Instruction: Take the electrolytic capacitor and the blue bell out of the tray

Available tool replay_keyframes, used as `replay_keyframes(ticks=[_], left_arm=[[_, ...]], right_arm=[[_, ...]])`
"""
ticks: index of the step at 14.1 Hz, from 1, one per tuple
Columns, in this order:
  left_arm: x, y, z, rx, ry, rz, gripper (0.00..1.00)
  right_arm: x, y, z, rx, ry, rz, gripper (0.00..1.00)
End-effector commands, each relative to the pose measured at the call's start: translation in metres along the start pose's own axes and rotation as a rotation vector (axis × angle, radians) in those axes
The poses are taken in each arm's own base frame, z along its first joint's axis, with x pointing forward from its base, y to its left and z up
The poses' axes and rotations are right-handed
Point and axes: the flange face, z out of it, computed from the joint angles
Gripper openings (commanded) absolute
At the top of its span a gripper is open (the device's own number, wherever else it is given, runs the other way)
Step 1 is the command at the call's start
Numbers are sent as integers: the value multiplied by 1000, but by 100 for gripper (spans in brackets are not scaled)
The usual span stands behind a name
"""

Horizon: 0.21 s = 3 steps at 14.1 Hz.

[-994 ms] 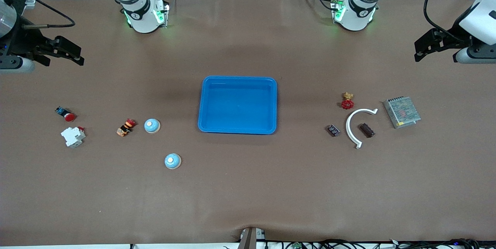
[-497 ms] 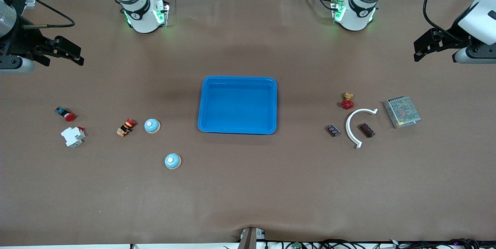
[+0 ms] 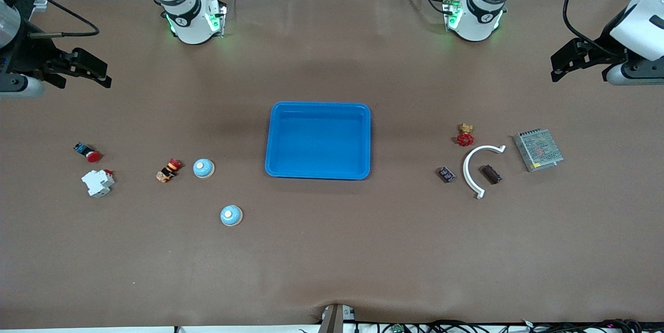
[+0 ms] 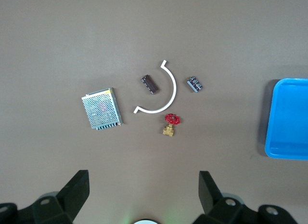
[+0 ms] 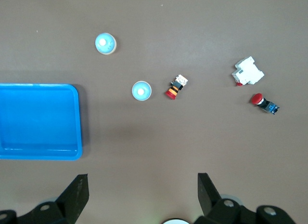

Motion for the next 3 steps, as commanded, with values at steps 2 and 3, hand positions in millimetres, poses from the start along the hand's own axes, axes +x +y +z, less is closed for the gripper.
replay_keyframes(ticks=[2, 3], left_arm=[[-1, -2, -4, -5, 1, -22, 100], [0, -2, -3, -2, 0, -20, 100]], right_arm=[[0, 0, -9, -1, 16, 30, 100], [0, 0, -10, -1, 17, 30, 100]])
